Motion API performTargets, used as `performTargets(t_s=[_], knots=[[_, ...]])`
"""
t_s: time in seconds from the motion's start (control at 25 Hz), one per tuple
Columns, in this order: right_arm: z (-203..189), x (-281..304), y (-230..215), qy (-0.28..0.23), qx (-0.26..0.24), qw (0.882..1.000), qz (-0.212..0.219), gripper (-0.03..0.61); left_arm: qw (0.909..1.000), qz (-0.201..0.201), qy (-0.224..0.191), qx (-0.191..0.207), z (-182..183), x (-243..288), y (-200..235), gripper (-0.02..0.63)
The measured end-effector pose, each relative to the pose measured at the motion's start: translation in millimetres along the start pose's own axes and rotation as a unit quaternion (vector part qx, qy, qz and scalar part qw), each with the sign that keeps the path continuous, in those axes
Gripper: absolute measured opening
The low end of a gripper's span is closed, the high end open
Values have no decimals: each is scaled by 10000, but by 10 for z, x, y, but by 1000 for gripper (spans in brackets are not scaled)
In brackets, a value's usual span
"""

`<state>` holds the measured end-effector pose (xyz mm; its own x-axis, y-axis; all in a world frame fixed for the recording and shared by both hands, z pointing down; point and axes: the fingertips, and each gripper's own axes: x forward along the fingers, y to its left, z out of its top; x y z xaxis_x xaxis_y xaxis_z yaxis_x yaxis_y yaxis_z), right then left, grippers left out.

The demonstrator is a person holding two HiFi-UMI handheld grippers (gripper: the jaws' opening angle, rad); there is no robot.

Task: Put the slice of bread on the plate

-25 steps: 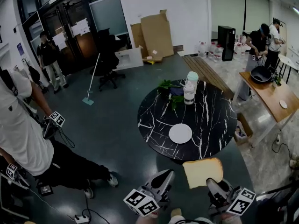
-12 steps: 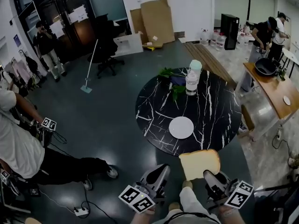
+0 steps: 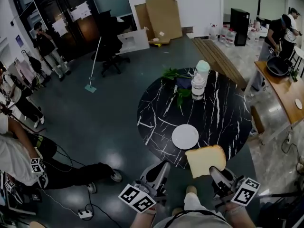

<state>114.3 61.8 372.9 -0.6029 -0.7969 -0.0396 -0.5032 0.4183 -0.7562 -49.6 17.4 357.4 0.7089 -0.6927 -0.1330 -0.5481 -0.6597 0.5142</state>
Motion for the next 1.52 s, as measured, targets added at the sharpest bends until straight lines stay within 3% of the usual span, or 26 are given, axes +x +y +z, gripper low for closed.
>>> performTargets(t_s=[0.56, 0.84, 1.2, 1.52], knots=[[462, 352, -541, 151, 109, 9998, -108, 92, 9996, 269, -57, -46, 33, 561, 307, 9], [373, 485, -795, 412, 234, 9987, -187, 92, 9987, 371, -308, -188, 12, 545, 409, 9], [287, 830, -1014, 467, 558, 9969, -309, 92, 9982, 565, 140, 172, -169, 757, 822, 9], [50, 1148, -1381, 573, 822, 9938, -492, 92, 9977, 628, 257, 72, -516, 896, 1229, 9]])
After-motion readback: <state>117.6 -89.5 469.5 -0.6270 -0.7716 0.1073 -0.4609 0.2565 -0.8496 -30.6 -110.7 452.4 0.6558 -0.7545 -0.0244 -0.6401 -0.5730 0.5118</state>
